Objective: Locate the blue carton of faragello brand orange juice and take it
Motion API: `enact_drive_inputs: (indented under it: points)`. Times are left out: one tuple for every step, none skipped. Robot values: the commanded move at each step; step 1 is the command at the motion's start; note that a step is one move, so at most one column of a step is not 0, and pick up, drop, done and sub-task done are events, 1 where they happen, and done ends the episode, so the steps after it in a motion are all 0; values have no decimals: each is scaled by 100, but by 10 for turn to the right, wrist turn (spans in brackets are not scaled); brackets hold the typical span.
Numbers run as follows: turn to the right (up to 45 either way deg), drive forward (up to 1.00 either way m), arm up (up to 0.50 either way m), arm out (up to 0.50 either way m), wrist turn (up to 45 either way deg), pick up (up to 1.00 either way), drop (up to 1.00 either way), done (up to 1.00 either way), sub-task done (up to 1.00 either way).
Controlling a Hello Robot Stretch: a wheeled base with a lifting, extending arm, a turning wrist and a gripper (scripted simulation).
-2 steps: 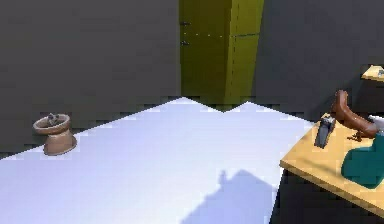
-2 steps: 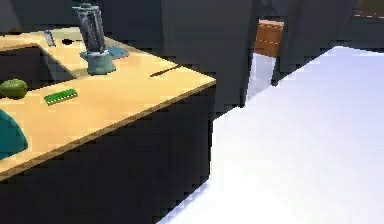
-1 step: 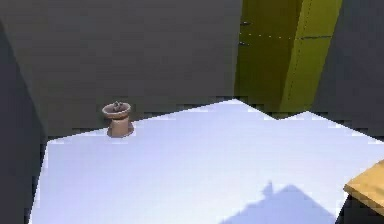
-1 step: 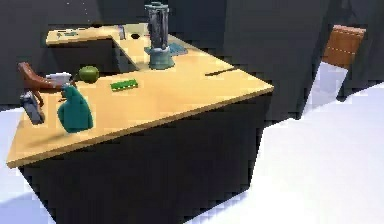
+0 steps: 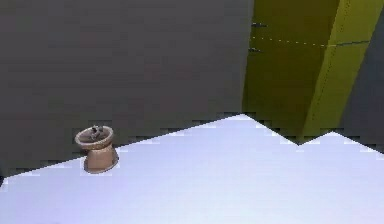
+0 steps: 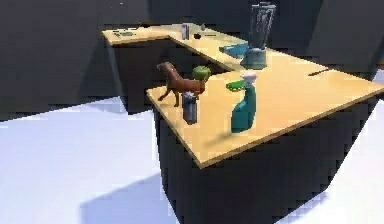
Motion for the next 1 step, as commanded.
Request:
enact_drive_inputs:
  points:
    - [-270,0,0,0,0,0,0,0,0]
